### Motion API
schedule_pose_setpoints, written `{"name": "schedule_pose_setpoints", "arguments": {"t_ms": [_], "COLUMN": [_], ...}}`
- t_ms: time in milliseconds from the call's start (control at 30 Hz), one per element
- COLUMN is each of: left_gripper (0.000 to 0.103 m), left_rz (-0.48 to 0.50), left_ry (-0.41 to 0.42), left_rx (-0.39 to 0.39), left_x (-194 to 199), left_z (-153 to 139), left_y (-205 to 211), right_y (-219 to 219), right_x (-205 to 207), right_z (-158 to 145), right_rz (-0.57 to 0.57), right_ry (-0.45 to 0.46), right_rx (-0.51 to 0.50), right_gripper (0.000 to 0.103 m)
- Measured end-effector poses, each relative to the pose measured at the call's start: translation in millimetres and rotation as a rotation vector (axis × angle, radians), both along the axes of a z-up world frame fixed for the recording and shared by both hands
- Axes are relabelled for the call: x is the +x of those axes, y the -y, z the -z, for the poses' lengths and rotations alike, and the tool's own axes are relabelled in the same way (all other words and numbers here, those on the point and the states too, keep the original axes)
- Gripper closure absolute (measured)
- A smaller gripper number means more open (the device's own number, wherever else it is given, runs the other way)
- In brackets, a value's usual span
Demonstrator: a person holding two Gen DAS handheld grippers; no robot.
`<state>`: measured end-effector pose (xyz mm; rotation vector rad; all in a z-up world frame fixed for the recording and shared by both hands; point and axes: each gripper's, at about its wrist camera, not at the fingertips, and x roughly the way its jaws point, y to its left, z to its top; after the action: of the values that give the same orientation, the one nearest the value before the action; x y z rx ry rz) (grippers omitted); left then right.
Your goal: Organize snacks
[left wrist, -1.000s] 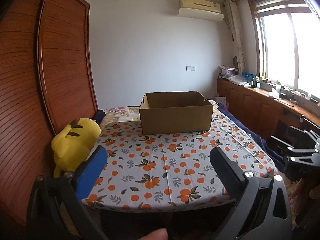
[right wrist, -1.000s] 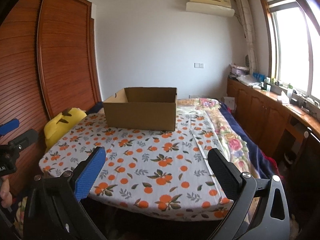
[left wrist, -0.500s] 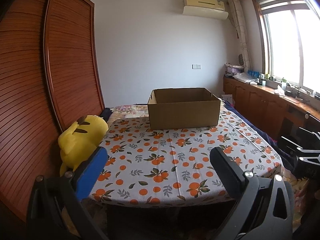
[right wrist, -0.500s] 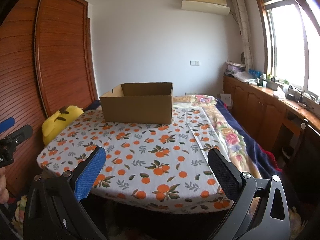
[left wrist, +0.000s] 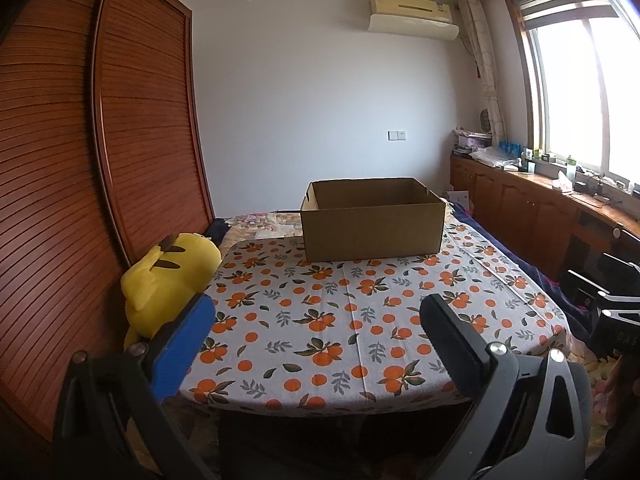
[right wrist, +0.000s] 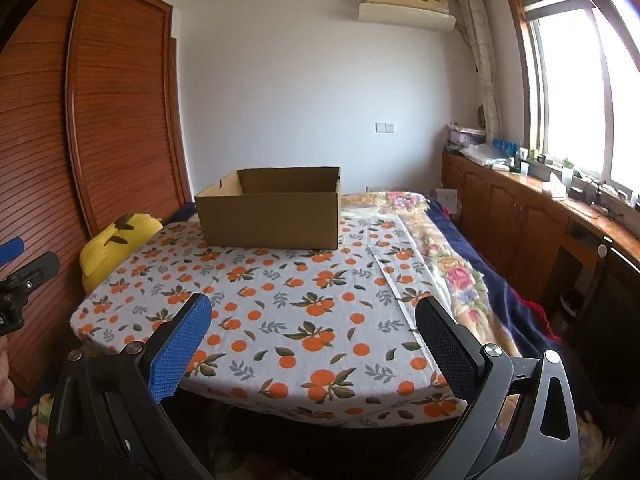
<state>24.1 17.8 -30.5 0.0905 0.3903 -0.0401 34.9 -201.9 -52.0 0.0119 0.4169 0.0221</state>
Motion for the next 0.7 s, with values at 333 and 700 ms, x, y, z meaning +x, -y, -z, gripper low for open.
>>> {"name": "schedule_pose_setpoints", "arguments": {"t_ms": [333, 700], "left_gripper": [0.0, 0.0], "left_rz": [0.01, 0.013], "left_ry": [-0.001, 0.001], "left_rx": [-0.008, -0.006], "left_x": [-1.2, -2.4], "left_z": [-1.4, -2.4], "left_y": [0.3, 2.2], "right_y": [-1.2, -0.9], "right_x": [-0.6, -0.5], "right_z": [-2.3, -2.6], "right_rz": [0.009, 0.01], "right_ry": [0.005, 0.008], "right_rx": [-0.004, -0.007], "right_gripper": [0.0, 0.0]}}
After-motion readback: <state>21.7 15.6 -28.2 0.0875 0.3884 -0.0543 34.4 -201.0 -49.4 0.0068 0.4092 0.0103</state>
